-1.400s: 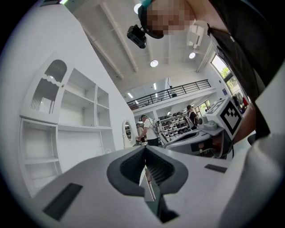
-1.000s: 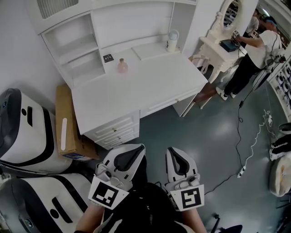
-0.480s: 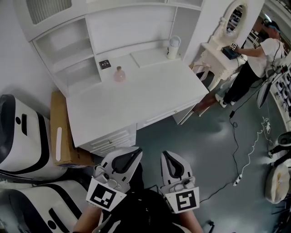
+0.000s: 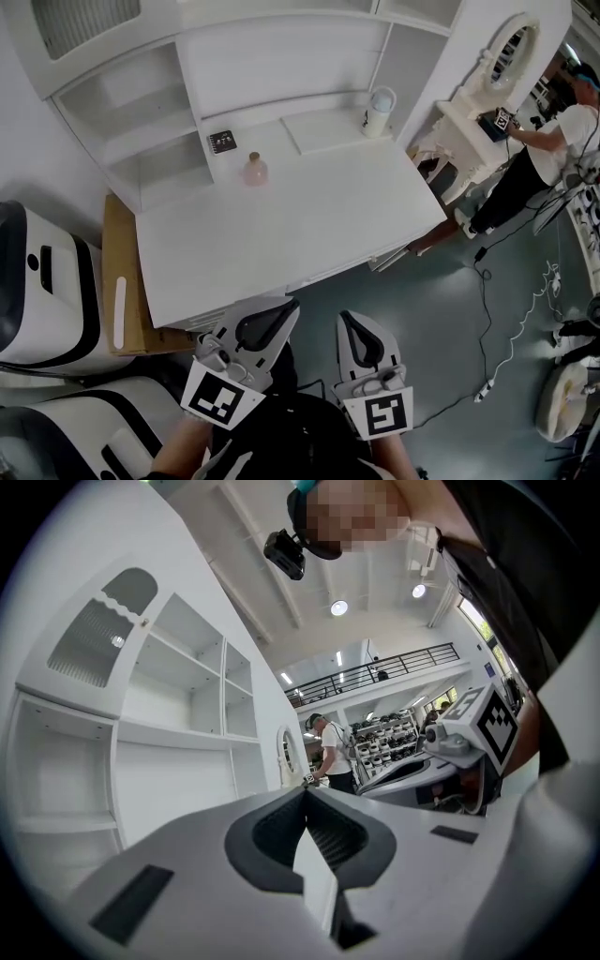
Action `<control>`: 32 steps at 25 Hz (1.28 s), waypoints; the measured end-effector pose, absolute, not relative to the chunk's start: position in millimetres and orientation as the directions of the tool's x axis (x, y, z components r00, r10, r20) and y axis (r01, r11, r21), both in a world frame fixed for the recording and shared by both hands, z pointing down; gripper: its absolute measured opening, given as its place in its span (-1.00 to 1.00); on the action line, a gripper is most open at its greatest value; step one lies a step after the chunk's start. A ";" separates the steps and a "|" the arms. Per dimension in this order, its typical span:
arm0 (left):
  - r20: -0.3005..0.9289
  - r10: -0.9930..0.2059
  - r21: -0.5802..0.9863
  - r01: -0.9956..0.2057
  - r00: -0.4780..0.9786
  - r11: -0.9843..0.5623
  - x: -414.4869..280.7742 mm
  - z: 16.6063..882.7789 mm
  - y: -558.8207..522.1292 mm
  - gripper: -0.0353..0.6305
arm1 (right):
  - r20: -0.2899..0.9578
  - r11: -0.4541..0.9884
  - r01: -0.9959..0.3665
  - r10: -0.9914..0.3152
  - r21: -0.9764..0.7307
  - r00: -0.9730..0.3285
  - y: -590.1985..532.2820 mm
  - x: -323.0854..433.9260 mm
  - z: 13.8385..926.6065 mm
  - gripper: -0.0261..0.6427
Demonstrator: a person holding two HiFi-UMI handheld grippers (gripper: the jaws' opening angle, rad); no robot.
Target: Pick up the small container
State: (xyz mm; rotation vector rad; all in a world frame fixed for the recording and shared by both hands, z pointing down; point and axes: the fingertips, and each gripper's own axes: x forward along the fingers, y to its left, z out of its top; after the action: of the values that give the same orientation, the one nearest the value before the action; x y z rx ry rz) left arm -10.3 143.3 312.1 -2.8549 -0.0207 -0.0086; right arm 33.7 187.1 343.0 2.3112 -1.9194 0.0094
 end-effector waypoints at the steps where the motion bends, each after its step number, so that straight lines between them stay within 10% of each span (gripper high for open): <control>1: 0.012 0.011 -0.285 0.014 1.000 -0.959 -5.0 312.3 135.5 -0.89 | 0.095 -0.175 -0.979 -0.978 0.105 0.185 179.3 39.4 342.9 -0.92; 32: 0.050 -0.170 -0.235 -0.154 0.984 -0.960 66.9 327.8 -38.2 -0.89 | 0.144 -0.013 -0.992 -0.989 0.129 0.032 -0.8 122.1 340.8 -0.92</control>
State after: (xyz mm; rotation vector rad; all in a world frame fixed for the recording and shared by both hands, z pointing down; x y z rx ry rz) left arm 66.9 -38.2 327.8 -2.8977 0.2400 -0.1018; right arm 122.1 -0.8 340.8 2.1075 -2.0603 0.0188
